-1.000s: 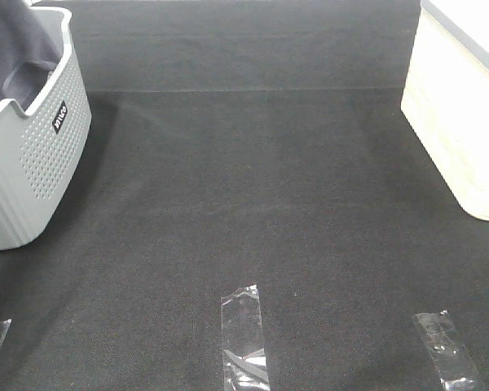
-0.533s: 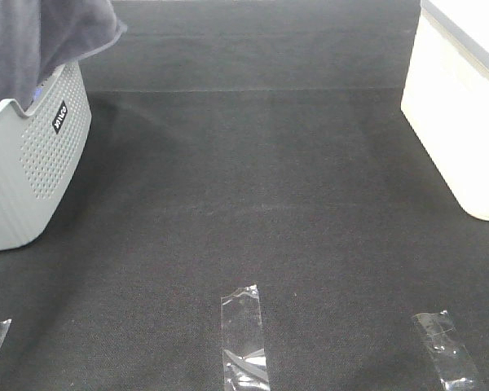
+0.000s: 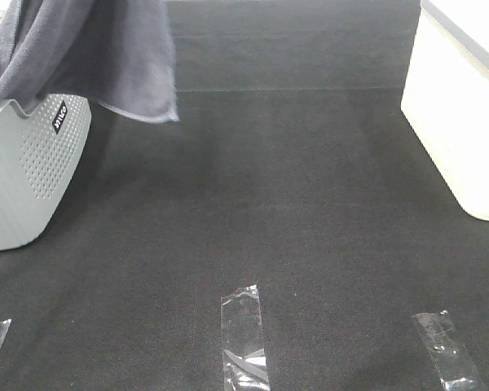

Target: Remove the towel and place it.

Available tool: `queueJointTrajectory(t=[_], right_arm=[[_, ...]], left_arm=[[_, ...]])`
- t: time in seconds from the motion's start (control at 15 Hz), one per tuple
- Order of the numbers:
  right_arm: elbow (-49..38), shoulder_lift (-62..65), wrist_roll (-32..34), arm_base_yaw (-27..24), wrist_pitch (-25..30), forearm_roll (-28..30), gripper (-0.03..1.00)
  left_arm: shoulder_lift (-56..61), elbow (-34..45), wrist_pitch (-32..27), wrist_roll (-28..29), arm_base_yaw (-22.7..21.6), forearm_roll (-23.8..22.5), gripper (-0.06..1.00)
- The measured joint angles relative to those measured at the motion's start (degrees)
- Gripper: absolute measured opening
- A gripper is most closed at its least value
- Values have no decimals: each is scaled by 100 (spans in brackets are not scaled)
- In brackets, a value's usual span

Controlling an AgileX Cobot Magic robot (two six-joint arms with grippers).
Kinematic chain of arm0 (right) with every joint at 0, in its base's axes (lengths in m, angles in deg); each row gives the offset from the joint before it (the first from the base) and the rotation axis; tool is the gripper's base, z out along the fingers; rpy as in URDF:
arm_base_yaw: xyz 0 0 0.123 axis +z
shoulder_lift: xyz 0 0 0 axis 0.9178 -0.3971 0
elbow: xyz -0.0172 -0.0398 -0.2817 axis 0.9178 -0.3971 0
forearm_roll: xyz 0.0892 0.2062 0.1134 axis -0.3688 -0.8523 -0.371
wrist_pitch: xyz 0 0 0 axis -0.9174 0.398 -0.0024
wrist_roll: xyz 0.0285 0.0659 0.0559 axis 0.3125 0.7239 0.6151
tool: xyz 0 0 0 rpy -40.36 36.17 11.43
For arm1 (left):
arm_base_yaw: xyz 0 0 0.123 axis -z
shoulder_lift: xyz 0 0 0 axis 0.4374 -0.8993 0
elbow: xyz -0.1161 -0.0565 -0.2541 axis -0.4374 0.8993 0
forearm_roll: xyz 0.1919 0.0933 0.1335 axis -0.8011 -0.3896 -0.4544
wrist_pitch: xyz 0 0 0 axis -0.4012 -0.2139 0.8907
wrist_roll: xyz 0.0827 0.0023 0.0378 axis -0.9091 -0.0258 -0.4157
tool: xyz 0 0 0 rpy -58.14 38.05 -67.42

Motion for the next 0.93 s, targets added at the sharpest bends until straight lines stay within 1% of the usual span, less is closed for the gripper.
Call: queueJointTrajectory(t=[0.13,0.27,0.4,0.53,0.8,0.93], right_arm=[[0,-665,-504,0,0,-722,67],[23,-1369,-1306,0,-6,-1599,67],[46,-1988,-2235,0,-74,-2664,67],[46,-2590,-3369,0,-178,-3587,67],[46,-3644,-5265,0,-533,-5128,67],[46,-4102,-6113,0,-625,-5907,67]], left_arm=[[0,0,-92,0,361,0,0],[-23,0,-241,0,665,0,0],[-143,0,-458,0,922,-6,0],[-367,0,-607,0,1169,11,0],[-842,0,-561,0,1461,57,0],[-1014,0,-327,0,1507,218,0]])
